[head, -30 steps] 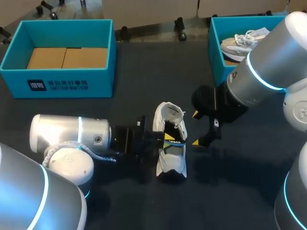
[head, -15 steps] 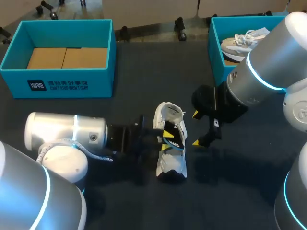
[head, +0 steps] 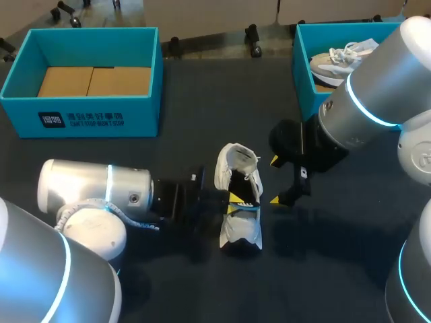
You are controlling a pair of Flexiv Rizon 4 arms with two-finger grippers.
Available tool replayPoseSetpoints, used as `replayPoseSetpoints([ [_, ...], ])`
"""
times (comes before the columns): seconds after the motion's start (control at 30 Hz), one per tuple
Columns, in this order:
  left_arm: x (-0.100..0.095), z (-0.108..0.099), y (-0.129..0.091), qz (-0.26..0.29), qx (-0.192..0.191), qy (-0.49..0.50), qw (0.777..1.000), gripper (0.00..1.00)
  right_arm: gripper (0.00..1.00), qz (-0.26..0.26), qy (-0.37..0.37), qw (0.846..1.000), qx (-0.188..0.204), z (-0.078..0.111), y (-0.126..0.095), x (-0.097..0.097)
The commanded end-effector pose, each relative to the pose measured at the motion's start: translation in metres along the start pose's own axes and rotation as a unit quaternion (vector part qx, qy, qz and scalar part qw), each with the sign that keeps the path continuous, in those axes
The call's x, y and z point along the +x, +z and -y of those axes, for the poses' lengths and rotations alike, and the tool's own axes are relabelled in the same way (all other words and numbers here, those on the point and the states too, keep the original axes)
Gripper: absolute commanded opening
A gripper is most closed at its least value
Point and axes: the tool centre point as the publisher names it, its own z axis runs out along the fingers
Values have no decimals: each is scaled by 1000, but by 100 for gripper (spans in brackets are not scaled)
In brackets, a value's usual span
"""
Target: Take the shoe out of the shoebox, open the shoe tongue, remove and reinsert the insole, then place the shoe into the shoebox
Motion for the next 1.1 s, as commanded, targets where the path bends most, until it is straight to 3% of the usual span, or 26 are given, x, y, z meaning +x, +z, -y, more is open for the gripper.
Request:
replayPoseSetpoints([
  [0.03,-5,-9,11,5,-8,5,1000,0,100,1,0,1000,-1,0,1,1],
  [0.23,-4,-15,7,0,-20,1,1000,2,100,1,0,1000,-1,0,1,1],
  [0.3,-5,-9,3,3,-13,-5,1000,73,100,1,0,1000,-1,0,1,1],
  [0.33,-6,-6,2,6,-9,-7,1000,80,100,1,0,1000,-1,0,1,1],
  [0.4,-9,0,-1,9,-2,-11,1000,74,100,1,0,1000,-1,0,1,1],
  [0.43,-11,2,-2,11,3,-10,1000,58,100,1,0,1000,-1,0,1,1],
  [0.47,-13,5,-4,11,5,-11,1000,51,100,1,0,1000,-1,0,1,1],
  [0.6,-15,16,-10,14,21,-15,1000,38,100,1,0,1000,-1,0,1,1],
  [0.63,-14,17,-11,13,23,-15,1000,29,100,1,0,1000,-1,0,1,1],
  [0.67,-12,18,-11,9,24,-13,1000,11,100,1,0,1000,-1,0,1,1],
  [0.7,-11,18,-11,7,25,-13,1000,2,100,1,0,1000,-1,0,1,1],
  [1.1,-1,0,7,-10,13,1,1000,0,100,1,0,1000,-1,0,1,1],
])
